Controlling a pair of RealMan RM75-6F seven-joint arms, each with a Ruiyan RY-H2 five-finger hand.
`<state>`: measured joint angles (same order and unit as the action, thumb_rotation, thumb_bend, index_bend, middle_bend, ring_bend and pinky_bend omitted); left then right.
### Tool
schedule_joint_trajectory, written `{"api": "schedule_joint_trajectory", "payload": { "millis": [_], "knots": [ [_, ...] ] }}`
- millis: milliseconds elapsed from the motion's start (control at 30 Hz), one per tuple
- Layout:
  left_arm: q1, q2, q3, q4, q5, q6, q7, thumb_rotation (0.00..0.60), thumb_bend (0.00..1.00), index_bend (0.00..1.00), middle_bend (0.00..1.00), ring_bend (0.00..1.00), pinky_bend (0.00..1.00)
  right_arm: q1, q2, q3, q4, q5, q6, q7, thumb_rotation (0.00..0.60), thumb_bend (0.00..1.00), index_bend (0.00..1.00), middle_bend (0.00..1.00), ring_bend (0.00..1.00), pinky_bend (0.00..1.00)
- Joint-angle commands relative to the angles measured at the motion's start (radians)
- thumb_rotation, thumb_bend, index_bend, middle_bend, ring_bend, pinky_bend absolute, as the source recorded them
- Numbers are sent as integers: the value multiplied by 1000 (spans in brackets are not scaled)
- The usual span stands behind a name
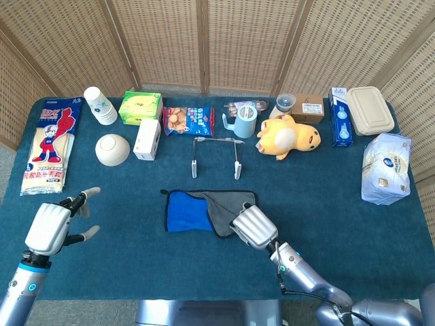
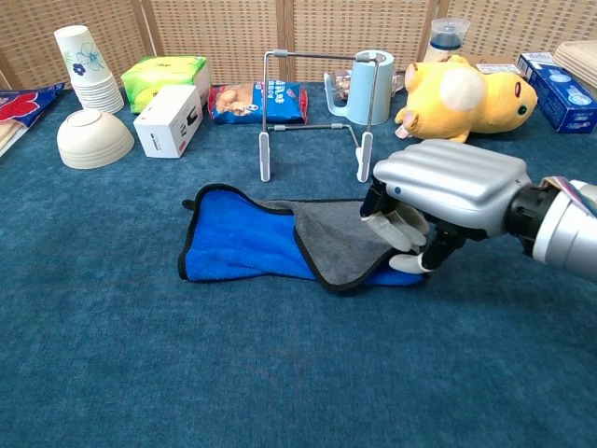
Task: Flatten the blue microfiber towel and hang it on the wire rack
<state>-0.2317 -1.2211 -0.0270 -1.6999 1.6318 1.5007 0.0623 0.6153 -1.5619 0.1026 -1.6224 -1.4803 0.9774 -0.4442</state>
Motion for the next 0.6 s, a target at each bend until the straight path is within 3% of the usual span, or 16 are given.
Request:
{"api": "schedule_joint_trajectory", "payload": {
  "millis": [33, 600],
  "knots": [
    [0, 0, -1, 1, 0, 0, 1, 600, 242, 226, 643, 595, 1000, 3, -4, -1, 2, 1, 2, -4, 600, 238, 800, 819, 706, 426],
    [13, 10, -4, 0, 12, 15, -18, 600, 242, 225, 641, 595, 1000, 40, -65, -39, 91, -26, -8, -53, 600, 237, 748, 805, 696, 416]
  ]
}}
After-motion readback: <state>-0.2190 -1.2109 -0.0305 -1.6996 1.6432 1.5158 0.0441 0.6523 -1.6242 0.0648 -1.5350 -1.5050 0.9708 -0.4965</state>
